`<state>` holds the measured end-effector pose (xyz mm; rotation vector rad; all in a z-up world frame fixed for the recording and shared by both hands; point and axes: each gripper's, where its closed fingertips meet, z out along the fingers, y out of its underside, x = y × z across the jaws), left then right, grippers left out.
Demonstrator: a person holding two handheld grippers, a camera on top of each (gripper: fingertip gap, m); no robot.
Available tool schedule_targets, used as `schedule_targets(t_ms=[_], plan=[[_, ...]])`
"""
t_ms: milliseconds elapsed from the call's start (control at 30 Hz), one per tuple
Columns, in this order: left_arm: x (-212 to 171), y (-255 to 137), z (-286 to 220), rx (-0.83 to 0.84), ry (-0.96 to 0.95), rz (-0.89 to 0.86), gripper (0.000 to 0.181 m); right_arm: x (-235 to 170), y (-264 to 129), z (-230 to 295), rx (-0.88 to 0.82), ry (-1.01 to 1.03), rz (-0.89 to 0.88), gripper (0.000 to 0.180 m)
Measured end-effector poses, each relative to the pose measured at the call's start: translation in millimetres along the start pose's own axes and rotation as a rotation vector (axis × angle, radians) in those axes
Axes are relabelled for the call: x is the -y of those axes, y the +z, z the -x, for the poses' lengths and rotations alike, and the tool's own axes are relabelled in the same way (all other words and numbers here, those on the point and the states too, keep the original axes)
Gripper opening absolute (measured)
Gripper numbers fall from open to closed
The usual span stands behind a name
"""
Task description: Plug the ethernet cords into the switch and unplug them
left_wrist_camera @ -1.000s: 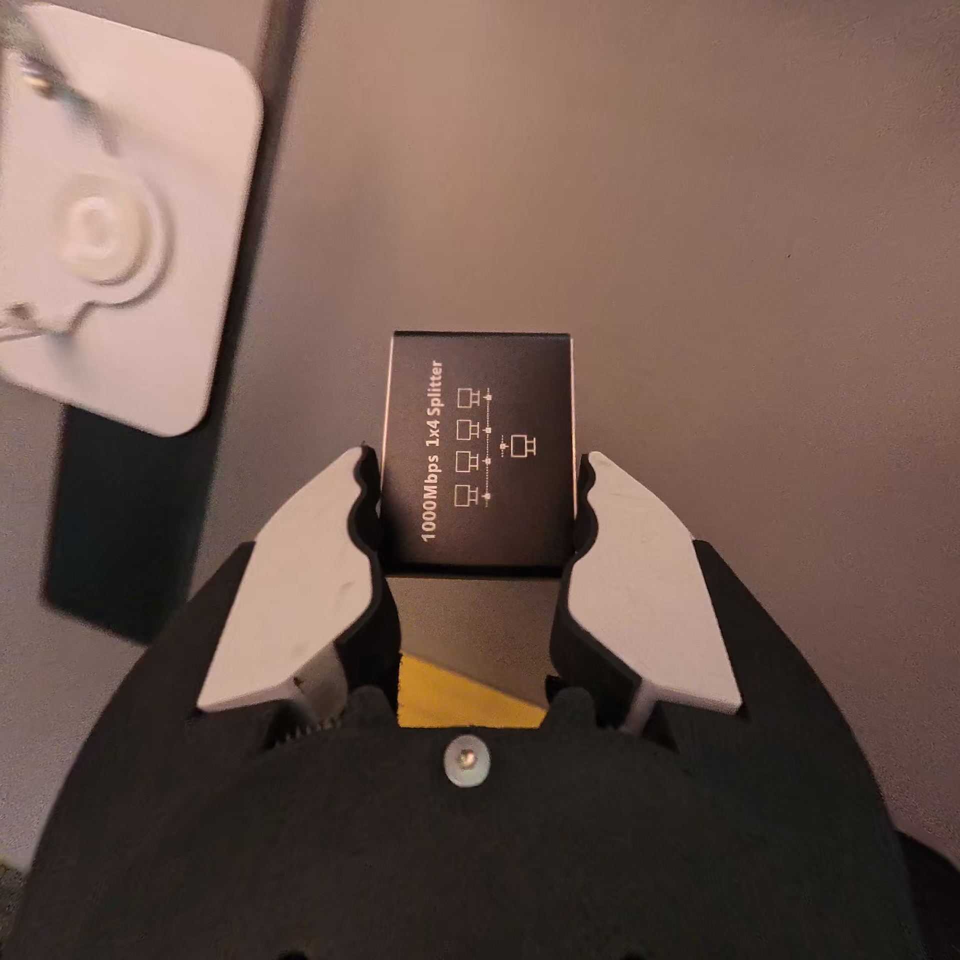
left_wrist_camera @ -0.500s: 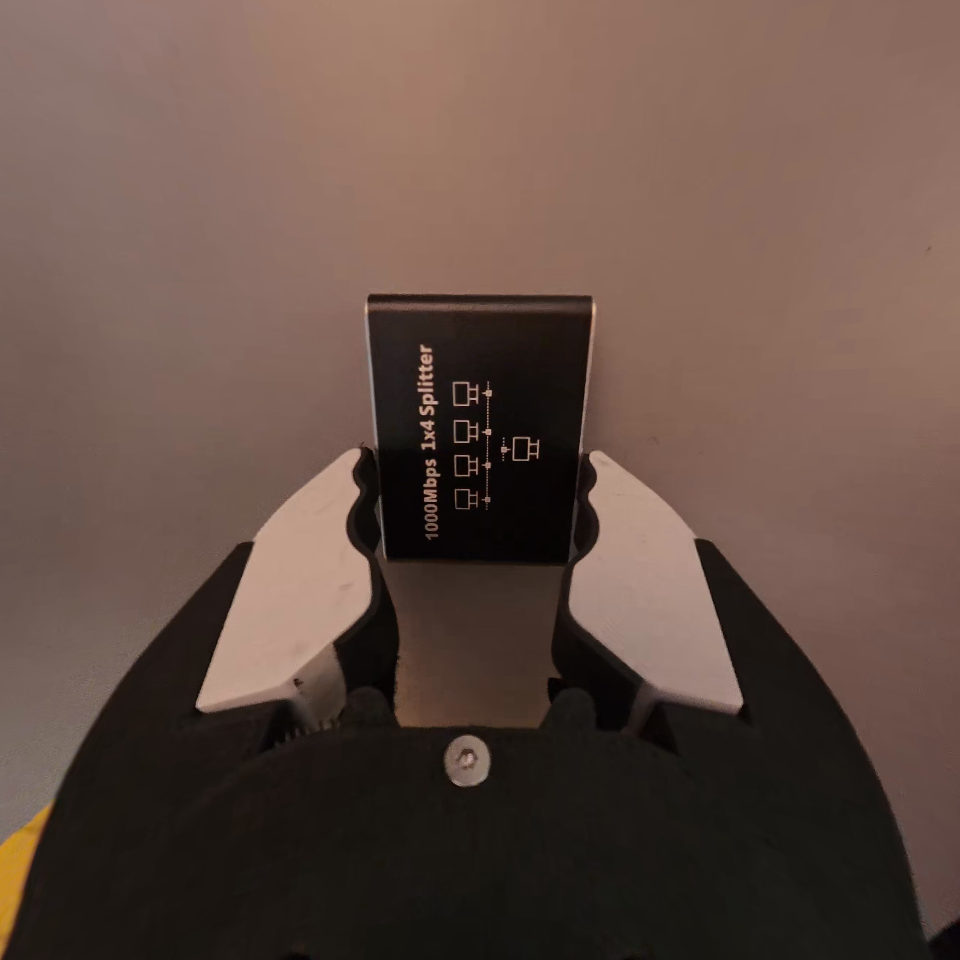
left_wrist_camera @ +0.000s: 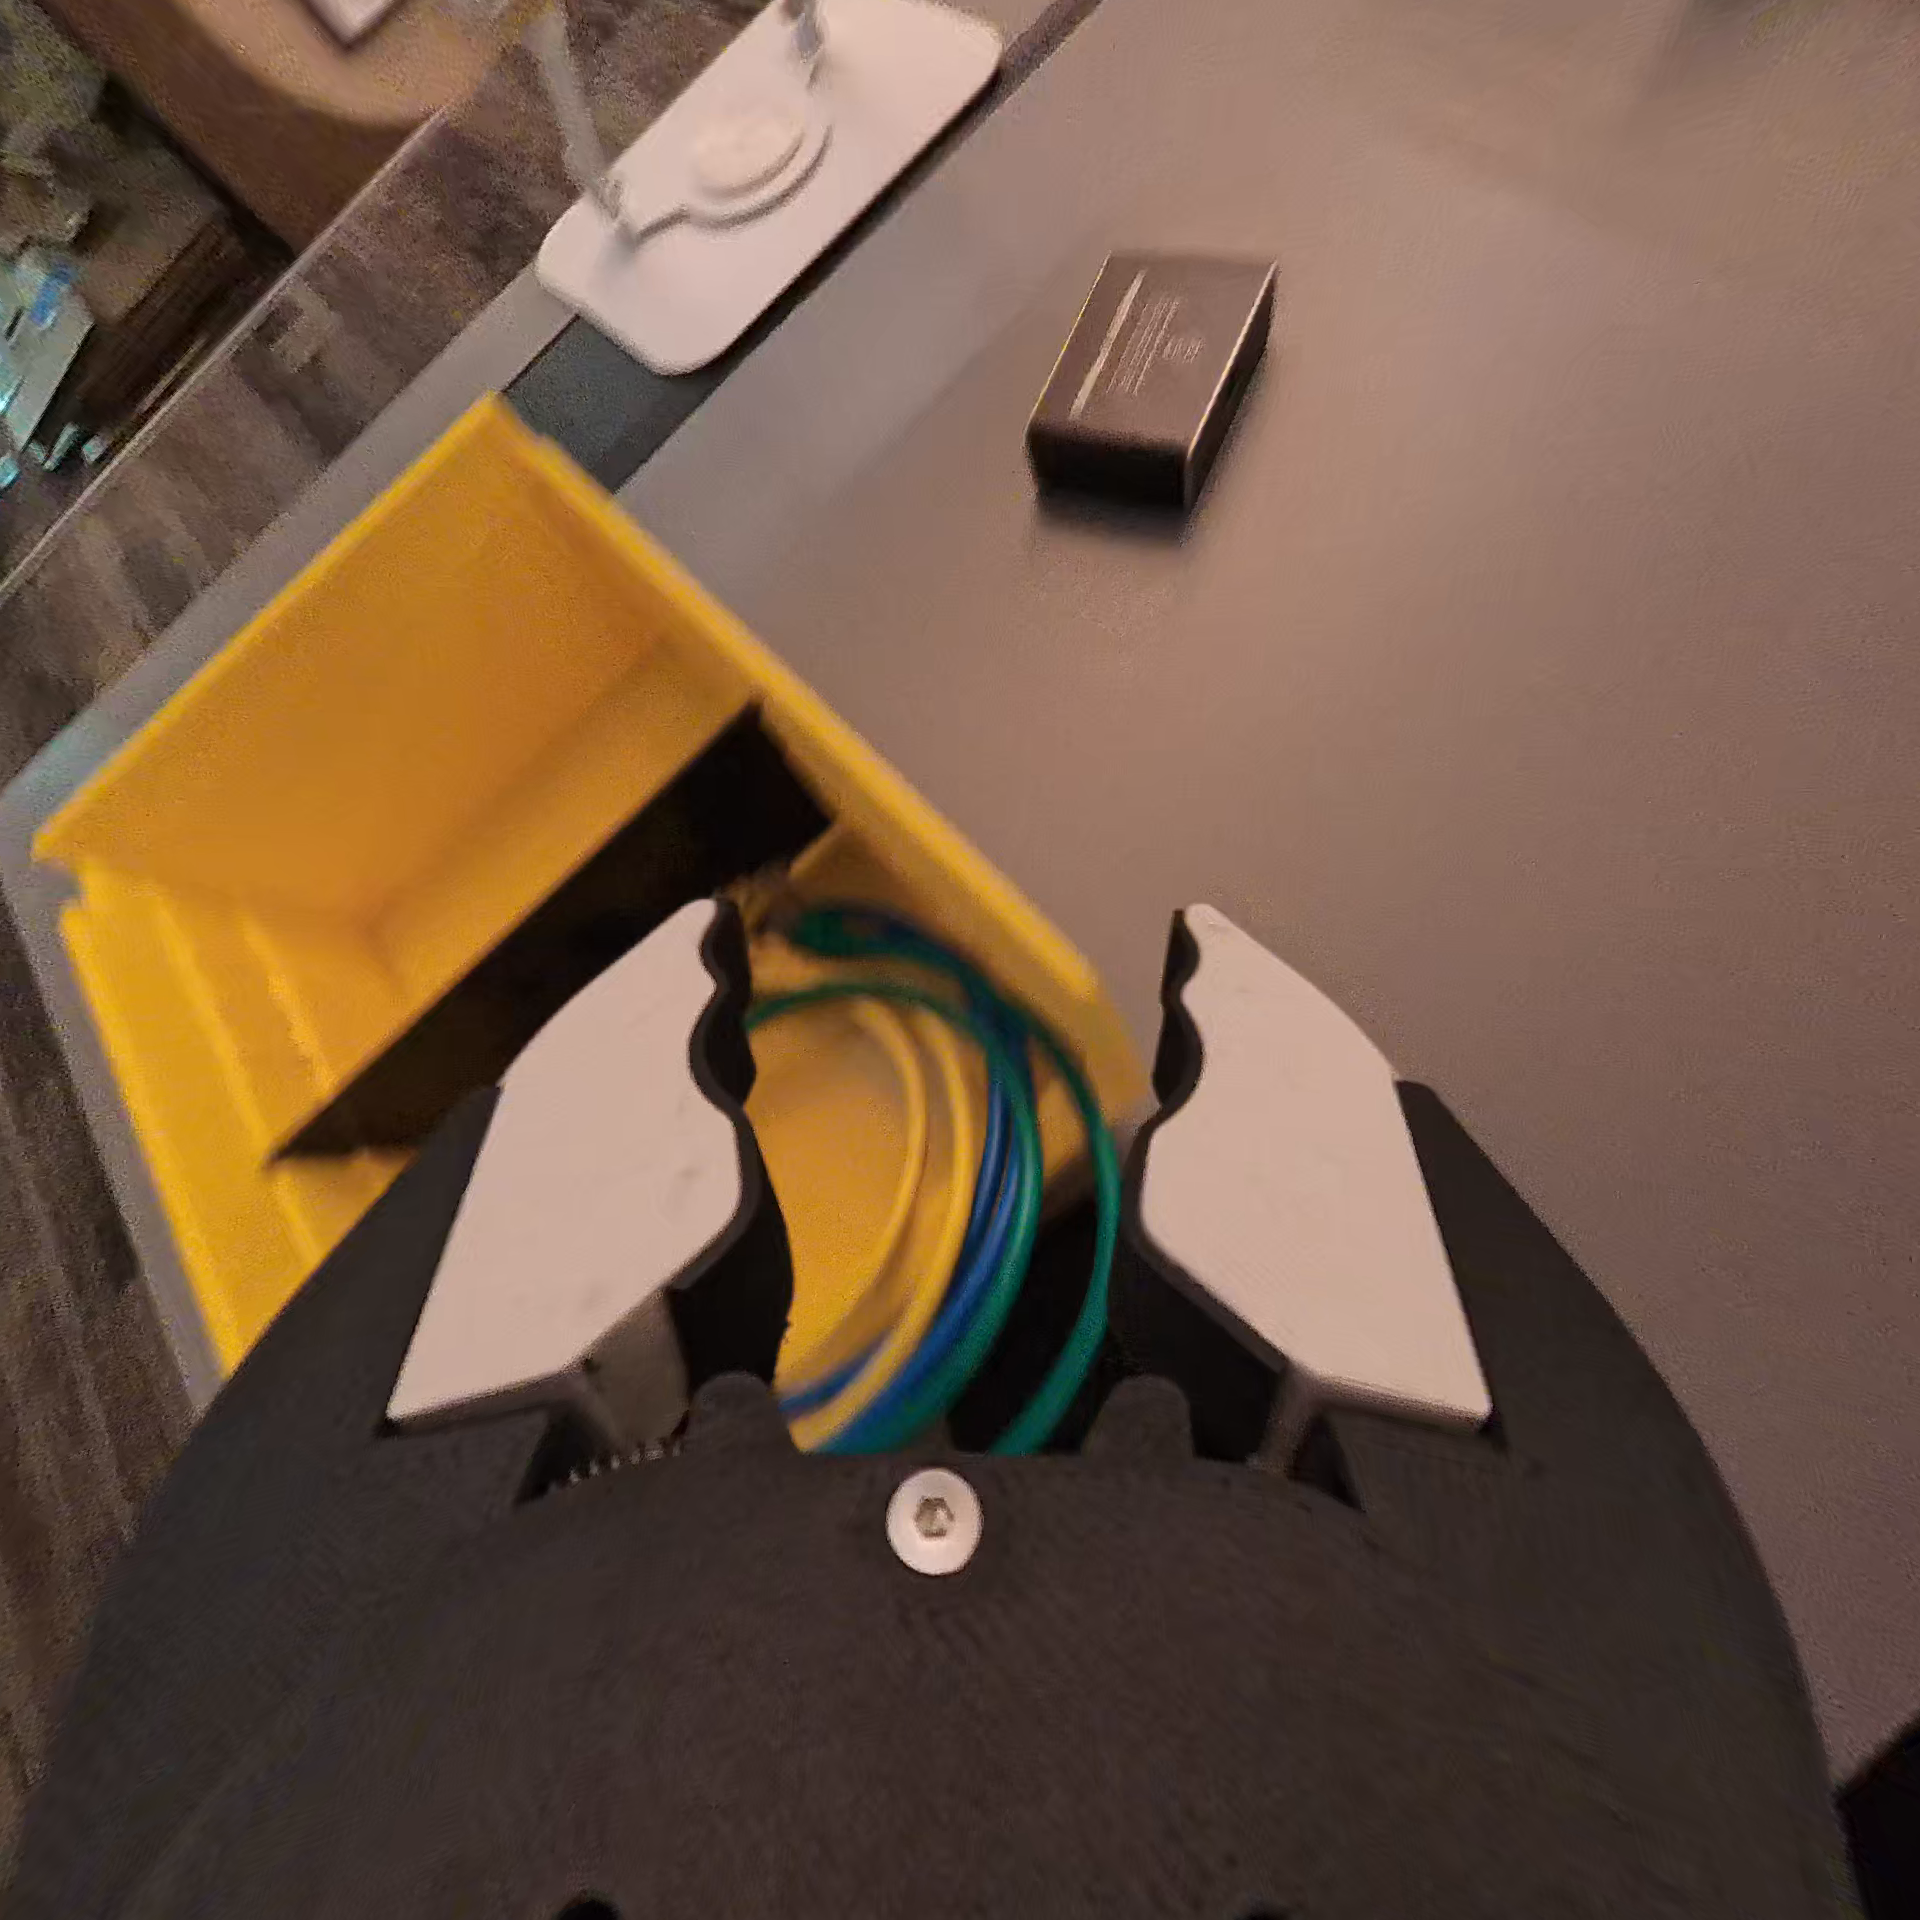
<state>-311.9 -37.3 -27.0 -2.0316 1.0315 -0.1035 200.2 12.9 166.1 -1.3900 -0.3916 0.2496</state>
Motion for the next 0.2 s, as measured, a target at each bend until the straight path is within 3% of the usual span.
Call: schedule_targets(t_ms=[33,200], plan=[[-20,-12,4,0.004,-0.026,-0.006,0.071,-1,1,0,0.005,0.005,0.002,0.058],[-85,-37,-11,-0.118,-0.132,0.075,0.081,-9,9,4,0.005,-0.009,0.043,0.058]])
